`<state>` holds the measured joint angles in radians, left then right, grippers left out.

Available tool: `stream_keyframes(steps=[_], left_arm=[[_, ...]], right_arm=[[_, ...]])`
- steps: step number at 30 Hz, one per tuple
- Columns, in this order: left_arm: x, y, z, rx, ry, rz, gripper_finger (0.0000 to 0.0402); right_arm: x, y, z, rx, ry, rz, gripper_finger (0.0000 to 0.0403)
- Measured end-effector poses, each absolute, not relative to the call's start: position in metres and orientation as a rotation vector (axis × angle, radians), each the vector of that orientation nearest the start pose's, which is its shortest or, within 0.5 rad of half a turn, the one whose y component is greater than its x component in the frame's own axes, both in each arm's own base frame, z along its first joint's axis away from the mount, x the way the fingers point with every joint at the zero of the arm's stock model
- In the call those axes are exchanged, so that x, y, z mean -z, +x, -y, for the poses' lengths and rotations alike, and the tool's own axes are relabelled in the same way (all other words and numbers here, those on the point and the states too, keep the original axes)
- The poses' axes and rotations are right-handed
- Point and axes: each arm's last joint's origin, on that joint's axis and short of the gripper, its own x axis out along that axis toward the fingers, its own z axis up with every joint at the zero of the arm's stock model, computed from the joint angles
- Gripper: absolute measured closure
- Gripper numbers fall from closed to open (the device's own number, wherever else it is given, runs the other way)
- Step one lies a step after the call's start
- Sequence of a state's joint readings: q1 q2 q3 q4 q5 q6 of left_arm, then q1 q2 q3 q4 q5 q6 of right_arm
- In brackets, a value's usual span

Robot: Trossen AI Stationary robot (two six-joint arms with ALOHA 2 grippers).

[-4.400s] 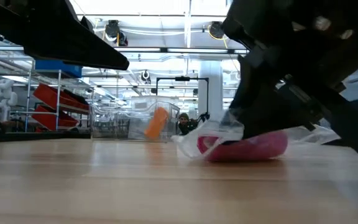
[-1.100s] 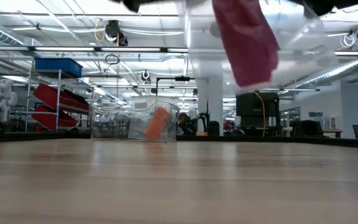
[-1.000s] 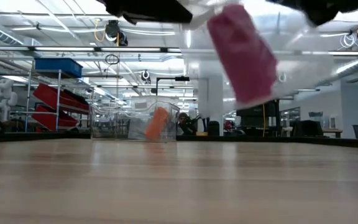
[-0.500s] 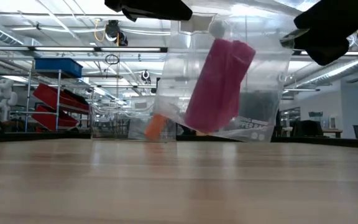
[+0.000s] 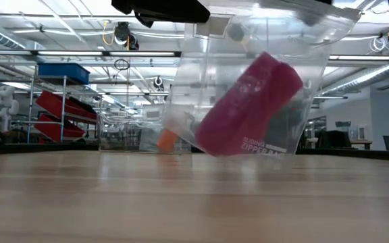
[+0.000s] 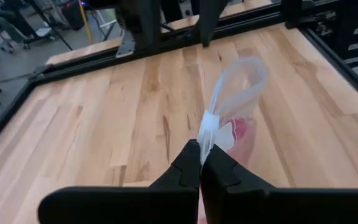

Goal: Roll bandage
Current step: Close the transparent zip bag

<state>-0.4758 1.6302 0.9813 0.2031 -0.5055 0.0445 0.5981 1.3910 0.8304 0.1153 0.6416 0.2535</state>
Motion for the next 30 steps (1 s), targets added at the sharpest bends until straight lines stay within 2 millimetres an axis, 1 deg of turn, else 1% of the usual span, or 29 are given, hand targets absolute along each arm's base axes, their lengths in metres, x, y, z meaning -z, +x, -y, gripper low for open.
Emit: stream_keyframes(steps=[4, 8, 15, 20, 25, 28, 30], left_arm=[[-0.226, 0.32, 0.144, -0.032, 0.195, -0.404, 0.0401], [-0.226, 0.321, 0.142, -0.041, 0.187, -0.406, 0.0401], [-0.225, 0.322, 0.139, -0.063, 0.162, -0.407, 0.0402], [-0.225, 0.323, 0.137, -0.074, 0.136, -0.409, 0.0402], [-0.225, 0.323, 0.137, -0.076, 0.135, -0.409, 0.0402], [-0.225, 0.323, 0.137, -0.079, 0.135, -0.407, 0.0402], [-0.225, 0.323, 0.138, -0.078, 0.134, -0.404, 0.0402]], right_arm=[[-0.249, 0.282, -0.149, 0.09, -0.071, -0.388, 0.0263], [-0.251, 0.308, -0.15, 0.094, -0.165, -0.436, 0.0264], [-0.255, 0.335, -0.158, 0.099, -0.256, -0.518, 0.0264], [-0.253, 0.345, -0.163, 0.098, -0.307, -0.556, 0.0264], [-0.253, 0.346, -0.163, 0.126, -0.322, -0.572, 0.0266], [-0.252, 0.345, -0.162, 0.159, -0.33, -0.577, 0.0281], [-0.252, 0.345, -0.162, 0.168, -0.332, -0.58, 0.0302]])
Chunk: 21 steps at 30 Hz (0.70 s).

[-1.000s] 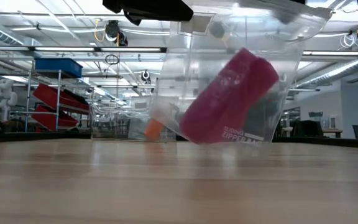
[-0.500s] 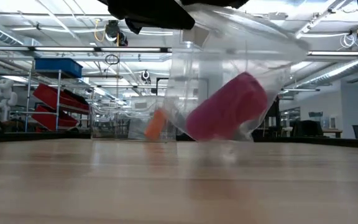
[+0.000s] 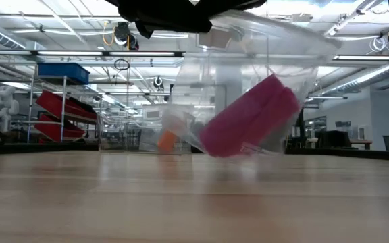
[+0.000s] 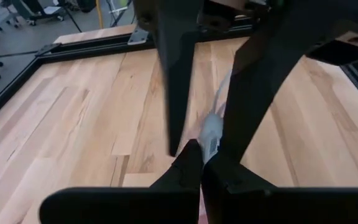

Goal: Roll bandage
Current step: Close the transparent zip bag

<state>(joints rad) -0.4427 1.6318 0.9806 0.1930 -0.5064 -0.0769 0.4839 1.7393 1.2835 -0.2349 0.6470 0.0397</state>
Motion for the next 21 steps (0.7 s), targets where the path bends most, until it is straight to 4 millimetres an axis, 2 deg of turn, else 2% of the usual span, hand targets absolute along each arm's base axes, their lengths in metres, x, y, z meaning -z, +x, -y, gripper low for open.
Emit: stream_keyframes(steps=[6, 12, 21], left_arm=[[-0.224, 0.323, 0.137, -0.08, 0.136, -0.41, 0.0402], [-0.225, 0.323, 0.137, -0.075, 0.138, -0.41, 0.0401], [-0.23, 0.322, 0.14, -0.06, 0.128, -0.386, 0.0401]], right_arm=[[-0.25, 0.344, -0.161, 0.169, -0.345, -0.597, 0.039], [-0.25, 0.342, -0.164, 0.177, -0.346, -0.595, 0.0396], [-0.259, 0.325, -0.17, 0.224, -0.32, -0.607, 0.0399]])
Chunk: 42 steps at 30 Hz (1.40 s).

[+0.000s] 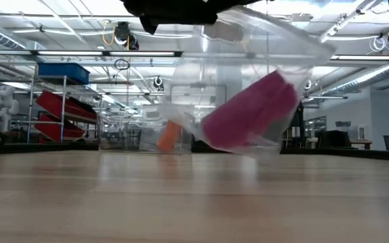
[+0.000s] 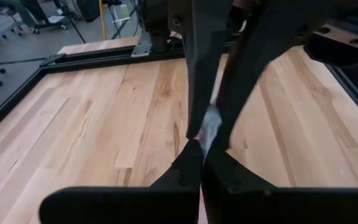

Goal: Roll bandage
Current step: Close the transparent zip bag, then put the packed rolled pink bandage into the transparent bin

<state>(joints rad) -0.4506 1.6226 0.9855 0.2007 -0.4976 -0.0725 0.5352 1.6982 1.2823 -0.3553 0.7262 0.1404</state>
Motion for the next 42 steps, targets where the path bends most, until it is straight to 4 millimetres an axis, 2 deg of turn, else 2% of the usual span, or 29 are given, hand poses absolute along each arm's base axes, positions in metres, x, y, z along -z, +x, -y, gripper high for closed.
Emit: stream_keyframes(steps=[8, 16, 33, 42], left_arm=[[-0.231, 0.32, 0.144, -0.046, 0.134, -0.378, 0.0401], [-0.237, 0.314, 0.148, -0.02, 0.133, -0.37, 0.0401], [-0.271, 0.28, 0.169, -0.037, 0.205, -0.269, 0.0401], [-0.287, 0.261, 0.169, -0.122, 0.22, -0.242, 0.0401]], right_arm=[[-0.255, 0.316, -0.17, 0.258, -0.287, -0.667, 0.0401], [-0.253, 0.306, -0.181, 0.247, -0.291, -0.68, 0.0402], [-0.248, 0.289, -0.195, 0.233, -0.274, -0.722, 0.0401], [-0.236, 0.283, -0.193, 0.298, -0.317, -0.711, 0.0398]])
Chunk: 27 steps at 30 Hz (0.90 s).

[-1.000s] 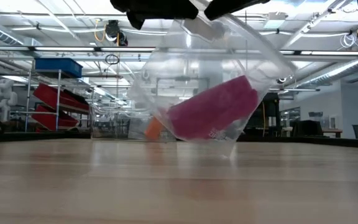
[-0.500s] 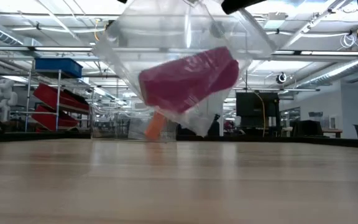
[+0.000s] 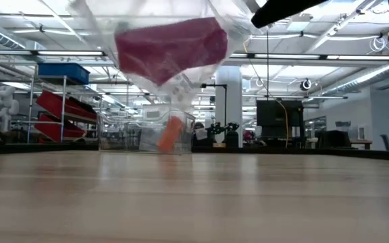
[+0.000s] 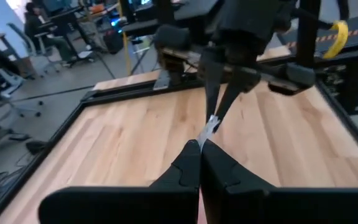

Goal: Roll bandage
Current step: Put the packed rolled pink bandage into the transparent bin

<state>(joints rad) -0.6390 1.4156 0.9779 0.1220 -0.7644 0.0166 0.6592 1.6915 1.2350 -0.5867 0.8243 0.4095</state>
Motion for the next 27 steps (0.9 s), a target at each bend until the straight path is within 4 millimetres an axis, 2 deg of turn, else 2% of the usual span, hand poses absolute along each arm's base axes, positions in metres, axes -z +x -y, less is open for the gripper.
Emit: stream_keyframes(steps=[5, 9, 14, 20, 27], left_arm=[[-0.286, 0.259, 0.166, -0.162, 0.204, -0.266, 0.0401], [-0.282, 0.264, 0.157, -0.229, 0.162, -0.291, 0.0401], [-0.278, 0.266, 0.141, -0.346, 0.199, -0.342, 0.0401], [-0.273, 0.272, 0.112, -0.414, 0.191, -0.43, 0.0401], [-0.282, 0.268, 0.055, -0.572, 0.181, -0.516, 0.0401]], right_arm=[[-0.237, 0.286, -0.188, 0.308, -0.386, -0.7, 0.0398], [-0.251, 0.291, -0.173, 0.279, -0.439, -0.688, 0.0399], [-0.274, 0.3, -0.139, 0.317, -0.446, -0.67, 0.0401], [-0.286, 0.319, -0.092, 0.24, -0.399, -0.681, 0.0402], [-0.289, 0.335, -0.036, 0.268, -0.425, -0.689, 0.0402]])
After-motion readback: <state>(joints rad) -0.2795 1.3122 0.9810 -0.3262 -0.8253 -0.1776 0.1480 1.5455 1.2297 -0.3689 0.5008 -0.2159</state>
